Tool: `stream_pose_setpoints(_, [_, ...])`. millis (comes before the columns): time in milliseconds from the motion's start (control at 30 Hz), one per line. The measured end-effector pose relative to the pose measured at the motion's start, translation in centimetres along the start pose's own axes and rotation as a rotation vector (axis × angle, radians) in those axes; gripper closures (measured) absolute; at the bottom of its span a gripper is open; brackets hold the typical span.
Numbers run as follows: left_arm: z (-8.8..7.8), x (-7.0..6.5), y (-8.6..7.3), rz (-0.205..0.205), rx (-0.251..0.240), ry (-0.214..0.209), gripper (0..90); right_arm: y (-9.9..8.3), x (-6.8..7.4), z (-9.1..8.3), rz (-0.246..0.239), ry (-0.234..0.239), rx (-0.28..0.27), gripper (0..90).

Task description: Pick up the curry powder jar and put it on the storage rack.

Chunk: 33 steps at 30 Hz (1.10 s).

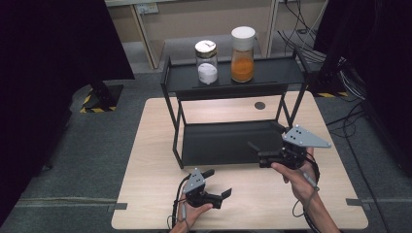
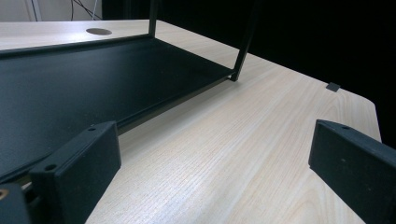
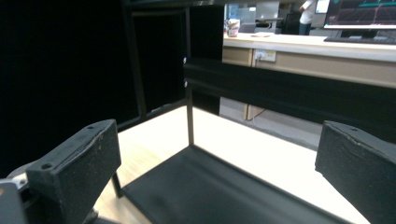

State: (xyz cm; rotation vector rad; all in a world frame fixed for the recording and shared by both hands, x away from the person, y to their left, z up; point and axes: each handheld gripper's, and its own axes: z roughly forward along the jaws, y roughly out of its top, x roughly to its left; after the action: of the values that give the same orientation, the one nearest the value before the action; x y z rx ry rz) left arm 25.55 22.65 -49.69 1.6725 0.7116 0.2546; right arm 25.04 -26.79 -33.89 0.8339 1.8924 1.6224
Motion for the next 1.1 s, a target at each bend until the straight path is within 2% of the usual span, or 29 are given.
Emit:
stream_pose_setpoints(333, [-0.1,0.0,0.0,-0.002,-0.005,0.003,1.6,-2.8,0.3,-0.7,0.015,0.010,0.027,0.3])
stream_pose_setpoints(733, [-0.1,0.2,-0.1,-0.013,-0.008,0.006,1.6,-5.6,0.1,-0.4,0.039,0.042,0.061,0.3])
stream_pose_setpoints(1100, [-0.4,0.1,-0.3,-0.021,-0.013,0.021,1.6,-6.9,0.6,-0.5,0.045,0.051,0.067,0.3])
